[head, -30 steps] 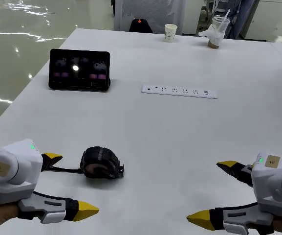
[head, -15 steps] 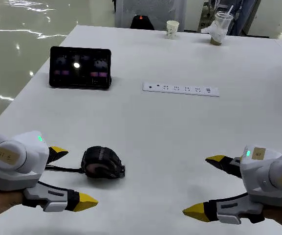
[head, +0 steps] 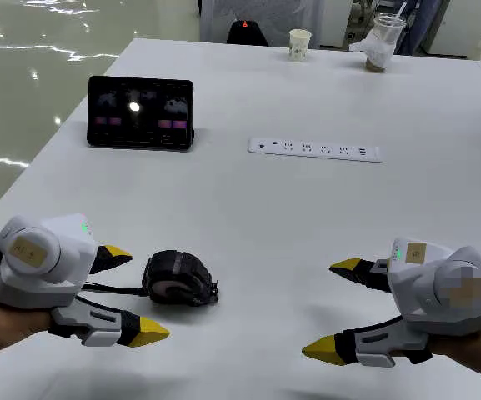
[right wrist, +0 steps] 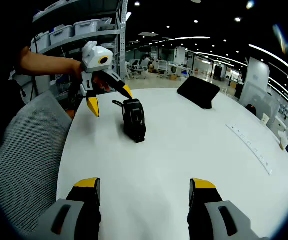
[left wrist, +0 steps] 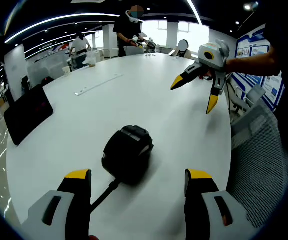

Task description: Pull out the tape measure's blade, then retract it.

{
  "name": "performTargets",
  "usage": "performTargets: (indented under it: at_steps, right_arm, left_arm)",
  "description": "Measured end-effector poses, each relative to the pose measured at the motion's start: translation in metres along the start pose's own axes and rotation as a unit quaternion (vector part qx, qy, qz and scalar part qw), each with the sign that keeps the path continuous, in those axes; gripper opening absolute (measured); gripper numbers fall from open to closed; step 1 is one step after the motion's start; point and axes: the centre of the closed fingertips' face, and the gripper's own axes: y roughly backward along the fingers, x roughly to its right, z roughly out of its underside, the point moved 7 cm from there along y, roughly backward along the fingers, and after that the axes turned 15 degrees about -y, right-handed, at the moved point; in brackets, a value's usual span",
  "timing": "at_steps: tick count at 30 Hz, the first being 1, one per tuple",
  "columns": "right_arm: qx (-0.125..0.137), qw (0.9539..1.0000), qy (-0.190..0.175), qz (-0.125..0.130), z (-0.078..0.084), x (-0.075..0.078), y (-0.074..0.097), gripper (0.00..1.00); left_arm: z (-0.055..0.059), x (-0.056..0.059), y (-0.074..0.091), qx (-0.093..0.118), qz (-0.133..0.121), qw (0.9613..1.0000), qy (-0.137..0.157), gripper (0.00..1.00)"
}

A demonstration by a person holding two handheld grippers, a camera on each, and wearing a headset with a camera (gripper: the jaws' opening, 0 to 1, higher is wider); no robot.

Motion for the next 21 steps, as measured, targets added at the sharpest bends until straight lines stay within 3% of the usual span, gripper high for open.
performTargets:
  at_steps: [10, 21]
  right_arm:
    - [-0.01, 0.999, 0.033, -0.028, -0.01, 0.001, -0.023, 0.61]
    - [-0.021, 0.9948, 0.078, -0.062, -0.025, 0.002, -0.049, 0.48]
  left_arm:
    - [0.001, -0.009, -0.007, -0.011, 0.017, 0.9994, -0.026, 0.62]
    - [-0.004, -0.019, -0.012, -0.024, 0.042, 0.9972, -0.057, 0.53]
